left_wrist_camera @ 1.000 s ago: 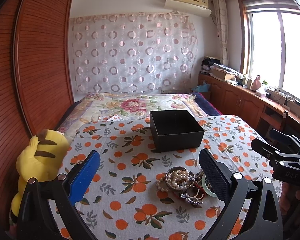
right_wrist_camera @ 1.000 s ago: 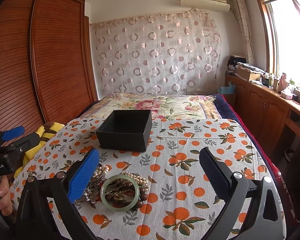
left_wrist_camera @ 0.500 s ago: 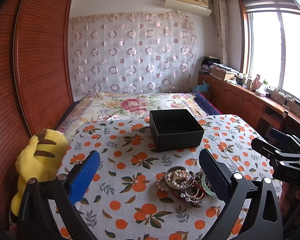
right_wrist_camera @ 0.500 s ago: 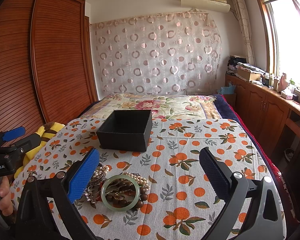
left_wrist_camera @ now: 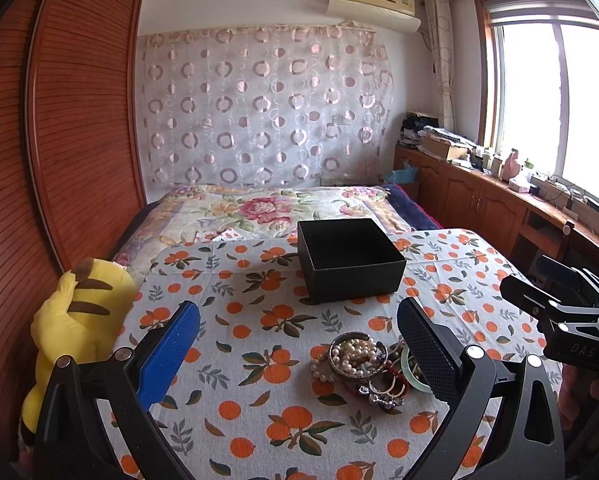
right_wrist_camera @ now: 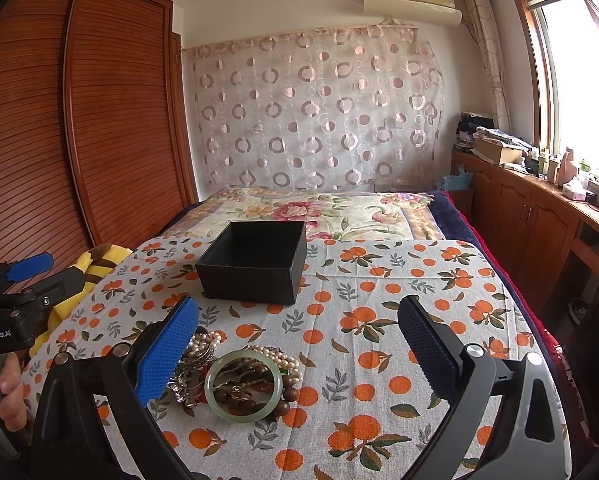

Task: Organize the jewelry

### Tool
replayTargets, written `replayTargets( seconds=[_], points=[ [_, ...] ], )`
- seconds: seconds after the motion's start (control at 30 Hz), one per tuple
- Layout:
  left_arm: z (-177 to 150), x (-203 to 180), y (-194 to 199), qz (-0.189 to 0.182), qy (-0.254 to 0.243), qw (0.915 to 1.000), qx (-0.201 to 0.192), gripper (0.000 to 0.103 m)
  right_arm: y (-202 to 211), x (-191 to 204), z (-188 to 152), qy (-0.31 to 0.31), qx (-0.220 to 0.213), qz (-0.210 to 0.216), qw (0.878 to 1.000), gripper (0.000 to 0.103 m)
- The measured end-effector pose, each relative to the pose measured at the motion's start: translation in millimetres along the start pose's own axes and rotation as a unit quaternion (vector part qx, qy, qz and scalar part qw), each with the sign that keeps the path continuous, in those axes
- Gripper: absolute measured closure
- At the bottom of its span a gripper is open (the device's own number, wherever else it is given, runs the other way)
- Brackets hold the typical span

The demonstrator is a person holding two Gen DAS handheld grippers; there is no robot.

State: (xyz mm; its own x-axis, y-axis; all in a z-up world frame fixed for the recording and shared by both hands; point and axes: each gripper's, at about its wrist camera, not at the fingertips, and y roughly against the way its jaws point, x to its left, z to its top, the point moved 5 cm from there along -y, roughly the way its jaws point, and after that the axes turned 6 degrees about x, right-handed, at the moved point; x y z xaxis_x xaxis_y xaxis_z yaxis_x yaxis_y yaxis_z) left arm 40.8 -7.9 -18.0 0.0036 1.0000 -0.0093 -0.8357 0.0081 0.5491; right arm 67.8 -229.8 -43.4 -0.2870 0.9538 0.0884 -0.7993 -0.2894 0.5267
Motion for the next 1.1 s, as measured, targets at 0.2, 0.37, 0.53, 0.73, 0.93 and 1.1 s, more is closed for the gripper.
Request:
replayTargets(
  seconds=[0.2,0.37,0.53,0.73,0.93,1.1],
  points=[
    [0,0,0,0.000,0.000,1.0000,0.000,0.008,-1,-3,0,0.001,0.000,0.000,1.000,0.002],
    [0,0,-1,0.000,0.000,1.0000,0.002,0.008,-5,-4,-1,0.002,0.004,0.002,1.000,0.002],
    [-7,-4,-9,-0.003,0.002,0.9998,0.019,0.007,-6,10,-5,0.010,0.018,0.015,1.000,0.002],
    [-18,4,-22,-0.009,0.006,0.9989,0.046,0.008,-19,15,-18,0.028,0.040,0.031,0.998,0.002],
    [-28,12,-37,-0.016,0.006,0.9977,0.066,0.008,-34,24,-33,0.051,0.073,0.048,0.995,0.007],
    [-36,14,-49,-0.022,-0.001,0.9959,0.087,0.008,-52,34,-47,0.072,0.108,0.063,0.990,0.010]
  ],
)
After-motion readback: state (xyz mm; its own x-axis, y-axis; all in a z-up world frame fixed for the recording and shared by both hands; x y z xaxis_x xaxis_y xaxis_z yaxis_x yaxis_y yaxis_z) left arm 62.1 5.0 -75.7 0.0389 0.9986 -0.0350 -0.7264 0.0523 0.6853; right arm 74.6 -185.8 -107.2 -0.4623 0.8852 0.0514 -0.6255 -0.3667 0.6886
